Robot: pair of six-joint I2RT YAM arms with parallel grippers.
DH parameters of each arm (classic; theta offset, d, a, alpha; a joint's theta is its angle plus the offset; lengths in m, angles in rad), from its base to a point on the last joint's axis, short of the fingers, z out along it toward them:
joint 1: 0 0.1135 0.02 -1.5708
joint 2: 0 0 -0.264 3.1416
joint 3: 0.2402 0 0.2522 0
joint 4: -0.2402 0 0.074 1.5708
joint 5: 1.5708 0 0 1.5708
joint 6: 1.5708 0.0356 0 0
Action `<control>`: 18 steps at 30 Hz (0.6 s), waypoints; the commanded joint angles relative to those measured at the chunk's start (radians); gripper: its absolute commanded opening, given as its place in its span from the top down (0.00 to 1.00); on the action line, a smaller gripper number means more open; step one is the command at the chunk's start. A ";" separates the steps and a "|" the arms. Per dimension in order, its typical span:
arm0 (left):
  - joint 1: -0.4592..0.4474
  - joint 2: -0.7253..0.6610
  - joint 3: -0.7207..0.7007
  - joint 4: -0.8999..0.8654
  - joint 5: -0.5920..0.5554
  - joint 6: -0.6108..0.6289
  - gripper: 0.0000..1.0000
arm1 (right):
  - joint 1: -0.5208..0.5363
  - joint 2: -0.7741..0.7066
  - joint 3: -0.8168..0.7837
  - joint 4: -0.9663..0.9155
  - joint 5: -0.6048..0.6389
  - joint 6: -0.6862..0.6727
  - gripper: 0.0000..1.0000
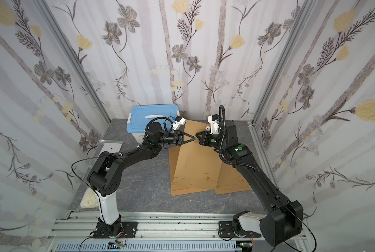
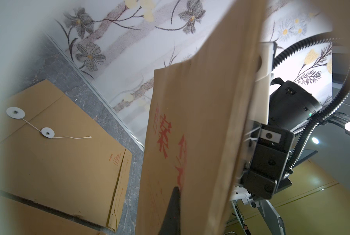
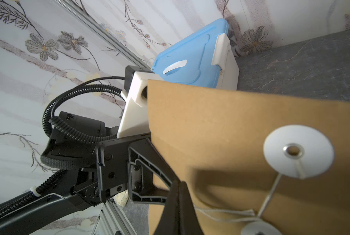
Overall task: Close the mouth of the file bag
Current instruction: Close the file bag.
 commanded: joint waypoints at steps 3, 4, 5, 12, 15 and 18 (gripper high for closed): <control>0.014 0.014 -0.013 0.153 -0.026 -0.093 1.00 | 0.029 0.016 -0.021 0.073 -0.002 0.020 1.00; 0.017 0.015 -0.018 0.168 -0.029 -0.103 1.00 | 0.033 0.016 -0.034 0.085 -0.001 0.026 1.00; 0.021 0.014 -0.022 0.180 -0.033 -0.111 1.00 | 0.035 0.015 -0.043 0.092 -0.001 0.031 1.00; 0.038 0.022 -0.036 0.258 -0.046 -0.165 1.00 | 0.034 -0.009 -0.099 0.115 0.025 0.032 1.00; 0.043 0.025 -0.043 0.293 -0.057 -0.188 1.00 | 0.034 -0.028 -0.117 0.125 0.034 0.033 1.00; 0.048 0.028 -0.047 0.317 -0.062 -0.203 1.00 | 0.033 -0.062 -0.152 0.145 0.054 0.044 1.00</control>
